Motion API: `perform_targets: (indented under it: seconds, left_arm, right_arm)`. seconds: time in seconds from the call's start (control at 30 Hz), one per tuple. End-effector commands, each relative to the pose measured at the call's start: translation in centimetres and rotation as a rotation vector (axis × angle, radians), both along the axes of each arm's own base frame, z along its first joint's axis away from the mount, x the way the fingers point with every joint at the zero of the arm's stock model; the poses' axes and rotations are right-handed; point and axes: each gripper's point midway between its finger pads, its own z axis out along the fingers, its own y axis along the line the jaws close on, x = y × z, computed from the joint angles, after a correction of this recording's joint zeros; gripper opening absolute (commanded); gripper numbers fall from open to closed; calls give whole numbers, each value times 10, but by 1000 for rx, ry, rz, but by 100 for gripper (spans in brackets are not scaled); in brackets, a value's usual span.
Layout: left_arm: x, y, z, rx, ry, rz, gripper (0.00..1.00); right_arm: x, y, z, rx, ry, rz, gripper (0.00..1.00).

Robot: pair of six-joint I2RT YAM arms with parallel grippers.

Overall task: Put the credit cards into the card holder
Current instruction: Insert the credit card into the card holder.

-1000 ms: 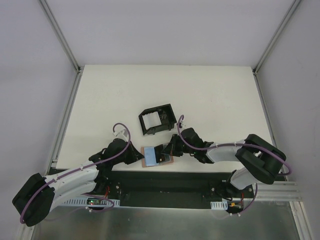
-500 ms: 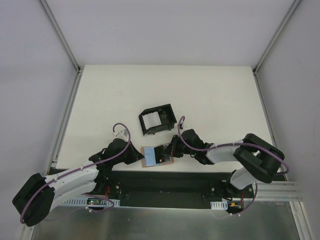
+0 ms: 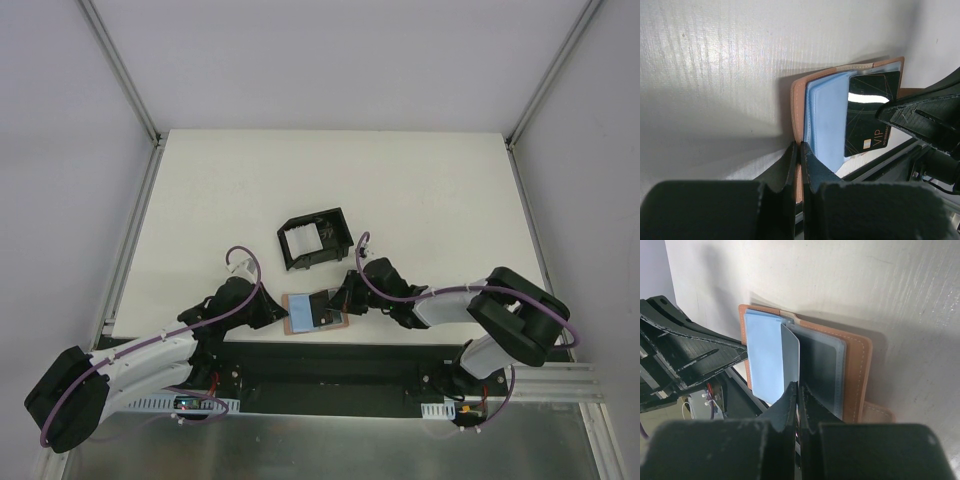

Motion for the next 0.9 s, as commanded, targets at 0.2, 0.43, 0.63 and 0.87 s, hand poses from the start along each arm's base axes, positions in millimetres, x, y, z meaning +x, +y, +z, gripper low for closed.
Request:
perform_targets:
  seconds: [0.2,0.43,0.63,0.87]
  left_arm:
    - [-2,0,-3,-8,0,-5,0]
    - [-1,-1,-2,-7,-1,-6,0]
    - [0,-3,-1,-8,-1,-9,0]
    - [0,-2,-1,-13,-3,-5,0]
  right_arm:
    - [5,-16,-7,-73,-26,-15,0]
    - [0,-9,-14,-75,6,13,0]
    - [-9,2,-20,-72,25,47,0]
    - [-9,-1,-22,-76,23,28,0]
